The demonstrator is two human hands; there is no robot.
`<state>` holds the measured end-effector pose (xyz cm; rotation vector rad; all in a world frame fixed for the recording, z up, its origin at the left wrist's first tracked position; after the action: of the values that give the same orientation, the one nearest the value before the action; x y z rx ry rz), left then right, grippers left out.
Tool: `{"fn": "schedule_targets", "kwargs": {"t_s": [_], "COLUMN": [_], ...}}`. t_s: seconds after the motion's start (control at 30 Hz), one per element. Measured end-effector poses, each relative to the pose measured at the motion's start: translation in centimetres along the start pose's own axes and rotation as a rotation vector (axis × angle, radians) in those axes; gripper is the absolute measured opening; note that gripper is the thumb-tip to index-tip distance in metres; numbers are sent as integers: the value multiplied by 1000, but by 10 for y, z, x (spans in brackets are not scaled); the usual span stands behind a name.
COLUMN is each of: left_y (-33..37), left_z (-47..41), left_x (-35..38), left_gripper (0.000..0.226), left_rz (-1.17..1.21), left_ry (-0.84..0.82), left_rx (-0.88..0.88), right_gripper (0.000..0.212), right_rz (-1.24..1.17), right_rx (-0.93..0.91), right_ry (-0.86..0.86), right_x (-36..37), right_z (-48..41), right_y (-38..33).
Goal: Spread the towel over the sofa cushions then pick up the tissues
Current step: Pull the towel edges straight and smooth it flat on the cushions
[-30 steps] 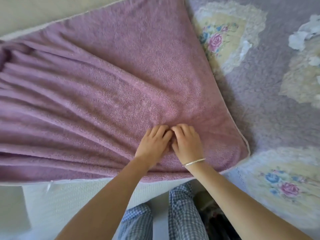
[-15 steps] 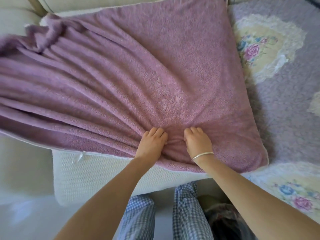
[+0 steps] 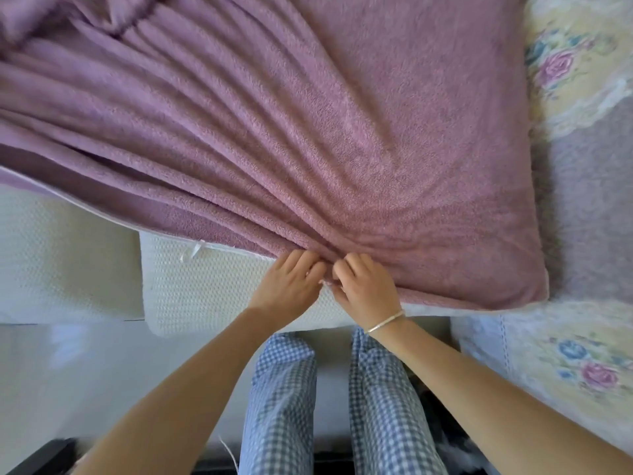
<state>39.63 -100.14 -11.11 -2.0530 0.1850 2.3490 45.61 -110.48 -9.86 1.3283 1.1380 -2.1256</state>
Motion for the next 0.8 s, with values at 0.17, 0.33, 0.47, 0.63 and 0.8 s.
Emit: {"fn": "schedule_targets", "kwargs": {"t_s": [0.17, 0.33, 0.47, 0.63, 0.8], "left_y": [-9, -27, -19, -30, -60], "left_z": [4, -9, 30, 73, 96], "left_x": [10, 4, 4, 21, 32], "left_gripper": [26, 13, 5, 34, 29], "left_rz": [-56, -12, 36, -28, -68], "left_ry": [-7, 54, 66, 240, 311], "left_rx": [-55, -91, 13, -138, -200], "right_gripper": [16, 30, 37, 19, 21], "right_rz": [137, 81, 47, 94, 56], "right_rx": [79, 17, -63, 8, -145], "right_ry": [71, 76, 16, 120, 276], "right_x": [13, 6, 15, 25, 43], "right_z": [-8, -12, 7, 7, -8], "right_y": [-2, -1, -17, -29, -63]}}
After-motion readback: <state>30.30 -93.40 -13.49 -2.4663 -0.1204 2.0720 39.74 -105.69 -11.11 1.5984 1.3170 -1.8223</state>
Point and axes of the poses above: each hand's wrist, its own z-axis away from the middle knuckle, its own x-axis out of the palm, y = z × x, the point moved 3 cm from there along -z, towards the middle knuckle, and after that the axes turned 9 degrees about -z, right-handed, at the moved point
